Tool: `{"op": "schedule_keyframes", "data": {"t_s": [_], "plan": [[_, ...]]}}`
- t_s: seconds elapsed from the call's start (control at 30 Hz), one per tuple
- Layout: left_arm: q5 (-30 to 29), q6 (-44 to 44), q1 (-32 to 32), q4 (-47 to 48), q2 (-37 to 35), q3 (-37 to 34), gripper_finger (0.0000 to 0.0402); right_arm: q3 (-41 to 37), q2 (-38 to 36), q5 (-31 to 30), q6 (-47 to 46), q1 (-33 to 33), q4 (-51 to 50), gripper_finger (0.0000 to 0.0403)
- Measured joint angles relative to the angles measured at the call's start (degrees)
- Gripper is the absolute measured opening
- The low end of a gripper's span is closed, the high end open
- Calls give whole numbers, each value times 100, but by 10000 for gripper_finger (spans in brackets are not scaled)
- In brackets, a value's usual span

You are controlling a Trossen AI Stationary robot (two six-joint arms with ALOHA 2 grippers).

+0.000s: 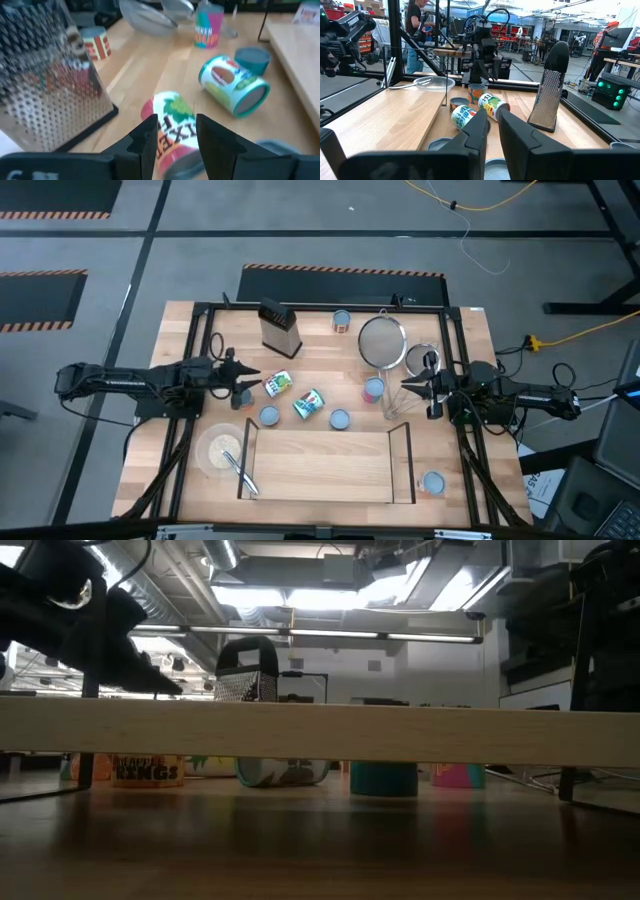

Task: Pick and place cans onto a shelf
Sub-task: Adjust the white canned mix fruits

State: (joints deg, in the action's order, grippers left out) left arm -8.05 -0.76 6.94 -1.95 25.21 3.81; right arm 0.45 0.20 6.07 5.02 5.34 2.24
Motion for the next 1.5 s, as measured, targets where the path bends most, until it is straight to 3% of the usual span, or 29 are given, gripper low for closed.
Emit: {"op": "schedule_keyframes", "data": {"t_s": [0.47,1.03,1.27,1.5], "plan": [[-177,732,-1,-31,859,9,124,1,1,0,1,0,0,55],[-170,390,-269,-240,1005,36,124,2,1,-2,2,0,0,55],[-191,547,-273,-2,1143,600,124,0,1,-2,2,2,0,55],[-195,735,-273,779,1827,1328,124,0,1,-2,0,0,0,55]]}}
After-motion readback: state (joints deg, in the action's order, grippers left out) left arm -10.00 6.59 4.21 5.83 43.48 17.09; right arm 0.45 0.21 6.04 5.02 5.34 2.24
